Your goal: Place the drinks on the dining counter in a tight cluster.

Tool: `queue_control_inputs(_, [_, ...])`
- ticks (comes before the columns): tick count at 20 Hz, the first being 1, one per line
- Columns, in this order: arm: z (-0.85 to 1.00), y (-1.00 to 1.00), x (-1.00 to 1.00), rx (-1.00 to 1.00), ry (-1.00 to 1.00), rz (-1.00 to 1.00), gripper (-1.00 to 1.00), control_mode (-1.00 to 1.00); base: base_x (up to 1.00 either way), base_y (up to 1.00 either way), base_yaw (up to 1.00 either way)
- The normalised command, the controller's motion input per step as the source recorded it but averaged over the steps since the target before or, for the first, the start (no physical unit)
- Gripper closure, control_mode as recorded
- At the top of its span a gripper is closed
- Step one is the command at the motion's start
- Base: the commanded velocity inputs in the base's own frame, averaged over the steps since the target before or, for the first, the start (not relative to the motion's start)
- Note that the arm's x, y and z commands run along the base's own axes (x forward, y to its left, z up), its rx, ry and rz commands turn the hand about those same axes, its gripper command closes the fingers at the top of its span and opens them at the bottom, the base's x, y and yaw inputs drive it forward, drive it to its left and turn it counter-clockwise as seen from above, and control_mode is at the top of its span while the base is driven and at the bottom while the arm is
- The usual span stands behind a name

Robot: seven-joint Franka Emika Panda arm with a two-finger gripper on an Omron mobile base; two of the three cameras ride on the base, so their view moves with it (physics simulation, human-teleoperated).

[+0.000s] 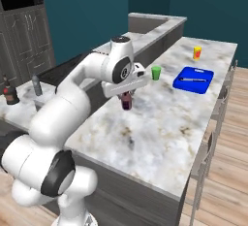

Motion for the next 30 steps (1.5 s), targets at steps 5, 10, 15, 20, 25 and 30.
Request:
queue_control_inputs(5, [-0.42,-0.16,0.05,0.00,0.04,0.07,1.00,-1.00,0.00,0.00,0.00])
queue_control_inputs(10, [-0.86,0.00,0.08,0.00,0.02,0.01,1.00,-1.00,0.00,0.00,0.00])
queue_control_inputs(15, [-0.71,0.07,0.25,0.00,0.00,0.01,1.00,-1.00,0.00,0.00,0.00])
queue_control_inputs(20, [-0.33,0.27,0.51,0.00,0.00,0.08,1.00,-1.00,0.00,0.00,0.00])
queue_control_inputs(25, [-0.25,0.16,0.39,0.00,0.02,0.10,1.00,-1.00,0.00,0.00,0.00])
queue_control_inputs(30, [-0.15,0.06,0.22,0.00,0.02,0.06,1.00,-1.00,0.00,0.00,0.00])
